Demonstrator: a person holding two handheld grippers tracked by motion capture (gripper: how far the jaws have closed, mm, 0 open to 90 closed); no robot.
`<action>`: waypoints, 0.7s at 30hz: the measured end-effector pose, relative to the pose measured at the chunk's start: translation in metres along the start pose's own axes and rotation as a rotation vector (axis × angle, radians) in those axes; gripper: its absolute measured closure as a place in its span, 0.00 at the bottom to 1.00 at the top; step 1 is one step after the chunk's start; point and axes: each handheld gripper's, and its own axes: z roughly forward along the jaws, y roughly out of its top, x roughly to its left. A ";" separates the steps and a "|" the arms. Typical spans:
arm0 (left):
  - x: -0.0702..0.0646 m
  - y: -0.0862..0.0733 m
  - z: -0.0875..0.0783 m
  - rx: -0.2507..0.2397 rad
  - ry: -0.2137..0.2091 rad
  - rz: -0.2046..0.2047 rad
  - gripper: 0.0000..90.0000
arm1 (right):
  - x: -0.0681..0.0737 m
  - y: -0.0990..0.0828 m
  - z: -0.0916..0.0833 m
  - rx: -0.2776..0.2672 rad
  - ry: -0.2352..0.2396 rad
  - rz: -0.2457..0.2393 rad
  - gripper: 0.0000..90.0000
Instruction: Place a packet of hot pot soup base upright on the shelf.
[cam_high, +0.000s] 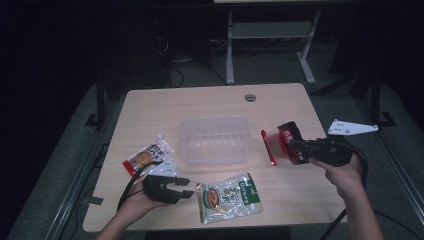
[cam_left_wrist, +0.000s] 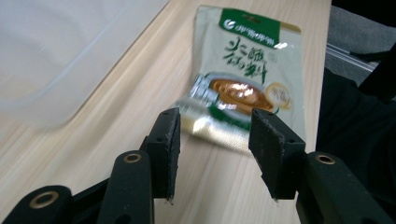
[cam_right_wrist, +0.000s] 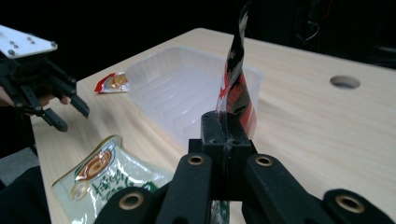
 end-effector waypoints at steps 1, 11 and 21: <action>0.001 -0.003 -0.004 -0.002 0.004 -0.007 0.59 | 0.000 0.003 0.000 -0.006 0.002 0.000 1.00; 0.007 -0.031 -0.026 0.011 0.053 -0.032 0.48 | -0.002 0.026 0.011 -0.013 0.009 -0.006 1.00; 0.011 -0.031 -0.024 0.025 0.067 -0.028 0.42 | 0.006 0.053 0.027 -0.034 0.039 -0.033 1.00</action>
